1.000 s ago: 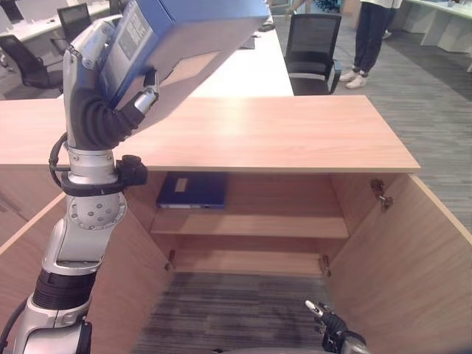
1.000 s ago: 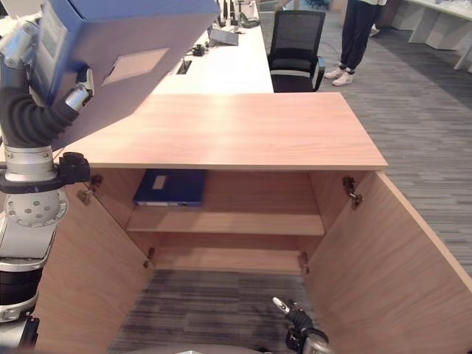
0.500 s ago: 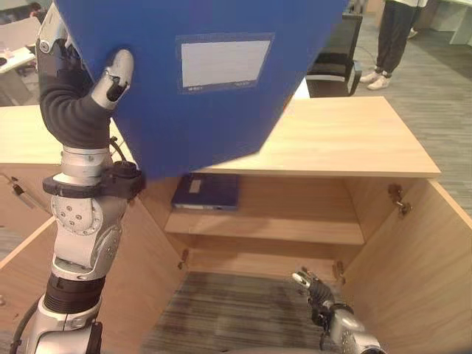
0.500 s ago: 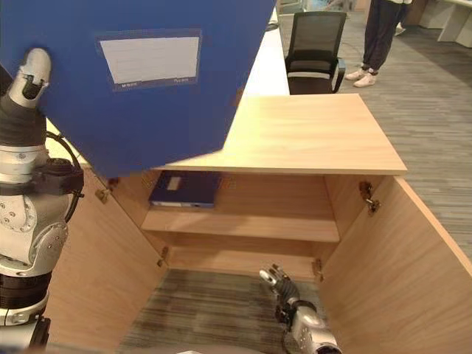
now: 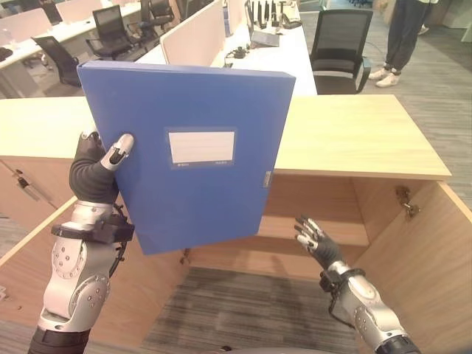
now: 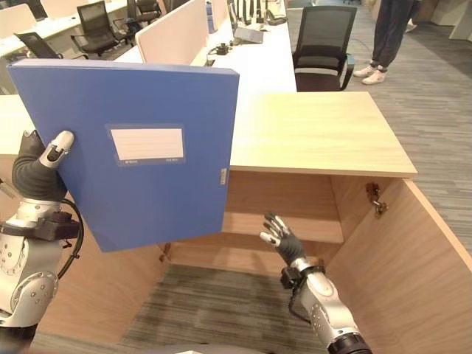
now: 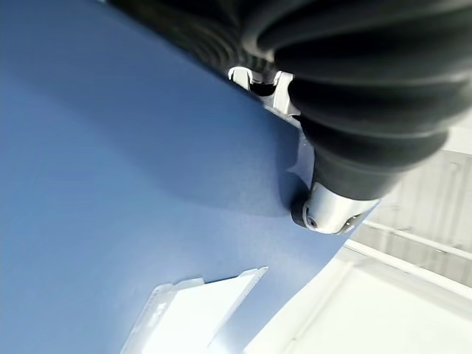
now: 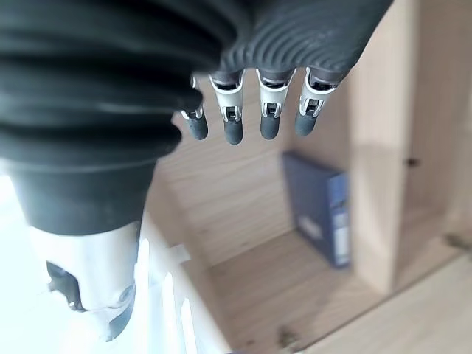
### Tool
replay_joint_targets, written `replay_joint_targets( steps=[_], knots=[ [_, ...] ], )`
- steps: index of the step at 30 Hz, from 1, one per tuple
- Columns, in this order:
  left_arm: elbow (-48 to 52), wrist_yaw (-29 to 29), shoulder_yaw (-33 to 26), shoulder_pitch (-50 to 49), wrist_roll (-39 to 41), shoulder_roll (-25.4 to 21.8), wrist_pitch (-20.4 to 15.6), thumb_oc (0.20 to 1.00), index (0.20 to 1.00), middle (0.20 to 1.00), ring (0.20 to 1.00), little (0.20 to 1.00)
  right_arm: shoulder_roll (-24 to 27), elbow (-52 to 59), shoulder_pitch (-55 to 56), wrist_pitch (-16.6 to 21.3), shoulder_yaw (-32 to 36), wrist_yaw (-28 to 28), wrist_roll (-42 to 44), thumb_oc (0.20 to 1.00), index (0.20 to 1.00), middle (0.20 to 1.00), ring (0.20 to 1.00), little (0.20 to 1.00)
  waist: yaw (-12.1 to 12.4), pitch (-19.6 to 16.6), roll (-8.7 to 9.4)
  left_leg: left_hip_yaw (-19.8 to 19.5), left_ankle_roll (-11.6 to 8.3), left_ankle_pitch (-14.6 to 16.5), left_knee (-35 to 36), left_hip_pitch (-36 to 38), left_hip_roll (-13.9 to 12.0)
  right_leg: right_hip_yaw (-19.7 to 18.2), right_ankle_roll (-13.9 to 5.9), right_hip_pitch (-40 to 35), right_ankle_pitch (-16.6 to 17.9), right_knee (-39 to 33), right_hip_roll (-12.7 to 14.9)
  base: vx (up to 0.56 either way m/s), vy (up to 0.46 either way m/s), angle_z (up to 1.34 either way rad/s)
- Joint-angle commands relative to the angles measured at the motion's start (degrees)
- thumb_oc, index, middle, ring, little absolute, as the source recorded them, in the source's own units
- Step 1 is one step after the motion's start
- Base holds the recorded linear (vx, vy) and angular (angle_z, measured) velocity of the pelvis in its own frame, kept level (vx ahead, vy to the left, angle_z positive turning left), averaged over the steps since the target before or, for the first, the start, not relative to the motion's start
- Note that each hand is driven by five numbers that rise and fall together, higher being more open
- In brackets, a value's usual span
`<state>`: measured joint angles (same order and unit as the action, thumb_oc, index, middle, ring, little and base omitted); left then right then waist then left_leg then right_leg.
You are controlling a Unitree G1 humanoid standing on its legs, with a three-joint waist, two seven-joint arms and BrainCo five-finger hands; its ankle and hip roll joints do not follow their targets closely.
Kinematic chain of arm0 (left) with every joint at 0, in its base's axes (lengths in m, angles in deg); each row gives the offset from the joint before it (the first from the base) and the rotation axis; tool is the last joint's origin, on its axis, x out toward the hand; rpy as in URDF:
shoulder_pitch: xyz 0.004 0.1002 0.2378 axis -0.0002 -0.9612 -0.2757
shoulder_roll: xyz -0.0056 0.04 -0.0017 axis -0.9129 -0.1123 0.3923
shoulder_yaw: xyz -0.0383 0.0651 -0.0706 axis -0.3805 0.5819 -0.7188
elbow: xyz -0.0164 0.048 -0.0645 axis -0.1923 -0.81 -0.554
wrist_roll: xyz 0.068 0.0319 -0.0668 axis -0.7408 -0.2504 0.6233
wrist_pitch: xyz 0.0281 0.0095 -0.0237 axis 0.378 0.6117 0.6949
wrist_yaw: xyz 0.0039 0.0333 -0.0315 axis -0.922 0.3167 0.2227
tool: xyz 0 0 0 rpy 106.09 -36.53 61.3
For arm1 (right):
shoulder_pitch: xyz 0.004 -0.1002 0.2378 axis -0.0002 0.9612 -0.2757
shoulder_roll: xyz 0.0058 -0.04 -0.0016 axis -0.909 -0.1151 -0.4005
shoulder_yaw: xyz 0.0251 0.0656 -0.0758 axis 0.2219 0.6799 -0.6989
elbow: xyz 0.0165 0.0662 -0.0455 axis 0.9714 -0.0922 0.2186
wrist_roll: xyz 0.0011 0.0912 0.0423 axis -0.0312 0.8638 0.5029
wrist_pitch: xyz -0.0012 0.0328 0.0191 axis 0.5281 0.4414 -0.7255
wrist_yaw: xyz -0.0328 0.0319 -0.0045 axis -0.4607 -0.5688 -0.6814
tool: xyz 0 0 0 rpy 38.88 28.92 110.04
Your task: Put the empty folder in the office cabinet
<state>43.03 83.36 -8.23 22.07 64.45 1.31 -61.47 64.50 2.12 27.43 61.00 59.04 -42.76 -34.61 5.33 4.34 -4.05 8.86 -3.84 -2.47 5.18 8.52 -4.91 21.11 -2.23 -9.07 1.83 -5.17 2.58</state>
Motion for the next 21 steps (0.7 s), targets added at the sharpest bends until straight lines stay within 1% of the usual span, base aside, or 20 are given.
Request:
replay_joint_targets(
  steps=[1, 5, 7, 13, 15, 20, 21],
  knots=[
    [0.6, 0.9, -2.8, 2.1, -0.3, -0.8, -1.8, 0.200, 0.200, 0.200, 0.200, 0.200, 0.9, 6.4, -3.7, 2.3, 1.0, -2.2, 0.2, 1.000, 1.000, 1.000, 1.000, 1.000, -0.2, 0.1, 3.20, -2.1, -0.97, 3.9, -0.2, 0.8, 1.0, -3.4, -5.46, -2.4, -3.8, 0.9, 4.6, 0.00, 0.000, 0.00],
    [0.2, 1.6, -2.4, 1.6, -2.0, 0.5, -1.2, 0.200, 0.200, 0.200, 0.200, 0.200, 2.9, 11.1, -3.9, 1.9, 1.2, -3.5, -0.1, 1.000, 1.000, 1.000, 1.000, 1.000, -0.5, 0.1, 3.28, -2.0, -0.87, 4.0, -0.2, 0.8, 1.0, -3.5, -5.41, -2.4, -3.9, 0.9, 4.6, 0.00, 0.000, 0.00],
    [-0.2, 2.0, -1.5, 1.8, -3.7, 1.0, -0.7, 0.200, 0.200, 0.200, 0.200, 0.200, 3.6, 14.1, -4.5, 1.6, 0.5, -4.6, 1.1, 1.000, 1.000, 1.000, 1.000, 1.000, -0.7, 0.3, 3.37, -2.0, -0.81, 4.1, -0.2, 0.7, 1.0, -3.6, -5.39, -2.3, -3.9, 0.9, 4.6, 0.00, 0.000, 0.00],
    [-0.7, 3.1, 0.7, 3.1, -5.4, 1.6, 0.0, 0.200, 0.200, 0.200, 0.200, 0.200, 4.1, 17.3, -6.3, 0.7, -1.1, -6.2, 2.3, 1.000, 1.000, 1.000, 1.000, 1.000, -0.9, 0.2, 3.55, -1.9, -0.76, 4.2, -0.2, 0.7, 0.9, -3.8, -5.36, -2.2, -4.0, 0.9, 4.7, 0.00, 0.000, 0.00],
    [-1.0, 3.6, 1.9, 4.3, -6.5, 1.9, 0.1, 0.200, 0.200, 0.200, 0.200, 0.200, 3.6, 17.9, -7.9, 0.6, -2.6, -6.5, 2.4, 1.000, 1.000, 1.000, 1.000, 1.000, -1.0, 0.2, 3.59, -1.8, -0.73, 4.2, -0.2, 0.7, 0.9, -4.0, -5.32, -2.2, -3.9, 1.0, 4.7, 0.00, 0.000, 0.00],
    [-1.4, 4.2, 3.6, 5.2, -7.4, 2.8, 0.5, 0.200, 0.200, 0.200, 0.200, 0.200, 2.7, 17.5, -9.2, 0.5, -3.7, -6.3, 1.8, 1.000, 1.000, 1.000, 1.000, 1.000, -1.1, 0.2, 3.55, -1.7, -0.67, 4.2, -0.2, 0.8, 0.8, -4.1, -5.28, -2.3, -4.0, 0.9, 4.8, 0.00, 0.000, 0.00],
    [-1.4, 4.8, 4.9, 5.6, -7.8, 3.1, 1.0, 0.200, 0.200, 0.200, 0.200, 0.200, 1.9, 17.3, -9.8, 0.4, -4.4, -6.3, 2.0, 1.000, 1.000, 1.000, 1.000, 1.000, -1.2, 0.1, 3.57, -1.6, -0.65, 4.3, -0.2, 0.9, 0.8, -4.1, -5.25, -2.3, -3.9, 0.9, 4.8, 0.00, 0.000, 0.00]
  ],
)
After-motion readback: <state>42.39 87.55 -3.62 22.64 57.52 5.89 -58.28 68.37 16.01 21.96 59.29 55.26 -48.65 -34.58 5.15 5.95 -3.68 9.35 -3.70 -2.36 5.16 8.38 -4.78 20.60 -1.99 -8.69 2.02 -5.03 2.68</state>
